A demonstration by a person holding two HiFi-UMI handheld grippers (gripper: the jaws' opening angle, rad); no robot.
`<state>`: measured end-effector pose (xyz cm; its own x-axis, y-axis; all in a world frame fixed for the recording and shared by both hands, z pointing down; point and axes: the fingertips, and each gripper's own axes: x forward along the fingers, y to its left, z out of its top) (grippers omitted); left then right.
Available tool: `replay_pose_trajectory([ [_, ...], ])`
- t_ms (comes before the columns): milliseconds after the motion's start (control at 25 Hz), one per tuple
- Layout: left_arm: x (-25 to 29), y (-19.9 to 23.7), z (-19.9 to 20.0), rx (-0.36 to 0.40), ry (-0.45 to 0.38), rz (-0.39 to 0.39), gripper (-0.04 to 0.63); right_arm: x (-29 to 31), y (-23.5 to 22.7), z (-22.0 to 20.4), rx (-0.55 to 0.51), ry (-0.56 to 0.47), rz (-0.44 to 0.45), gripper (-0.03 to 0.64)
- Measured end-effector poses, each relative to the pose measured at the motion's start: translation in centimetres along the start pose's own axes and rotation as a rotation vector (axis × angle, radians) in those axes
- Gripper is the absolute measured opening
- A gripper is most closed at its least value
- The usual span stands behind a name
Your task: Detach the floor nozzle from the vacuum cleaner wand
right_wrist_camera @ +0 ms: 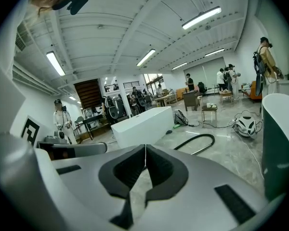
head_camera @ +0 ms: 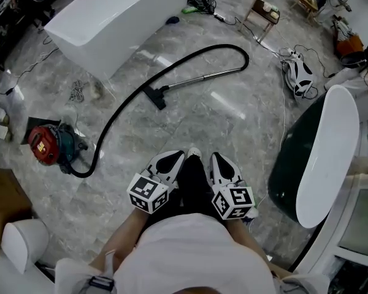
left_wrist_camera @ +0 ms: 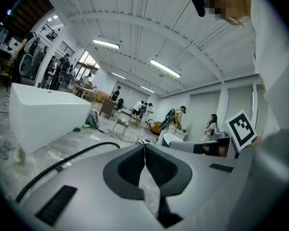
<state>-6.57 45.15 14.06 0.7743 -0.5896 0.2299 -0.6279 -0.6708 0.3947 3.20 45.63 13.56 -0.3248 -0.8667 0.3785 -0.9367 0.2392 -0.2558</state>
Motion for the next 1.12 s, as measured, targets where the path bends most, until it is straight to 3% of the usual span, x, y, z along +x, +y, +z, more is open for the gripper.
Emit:
replay_pose_trajectory([
  [640, 10.5, 6.9, 5.6, -0.011, -0.003, 0.072, 0.011, 9.4, -6.8, 5.9, -0.026, 0.053, 0.091, 0.015],
  [1120, 19.0, 6.0, 7.9, -0.02, -0.026, 0.076, 0.011, 12.8, -13.3, 8.6, -0.006, 0.049, 0.142, 0.015],
])
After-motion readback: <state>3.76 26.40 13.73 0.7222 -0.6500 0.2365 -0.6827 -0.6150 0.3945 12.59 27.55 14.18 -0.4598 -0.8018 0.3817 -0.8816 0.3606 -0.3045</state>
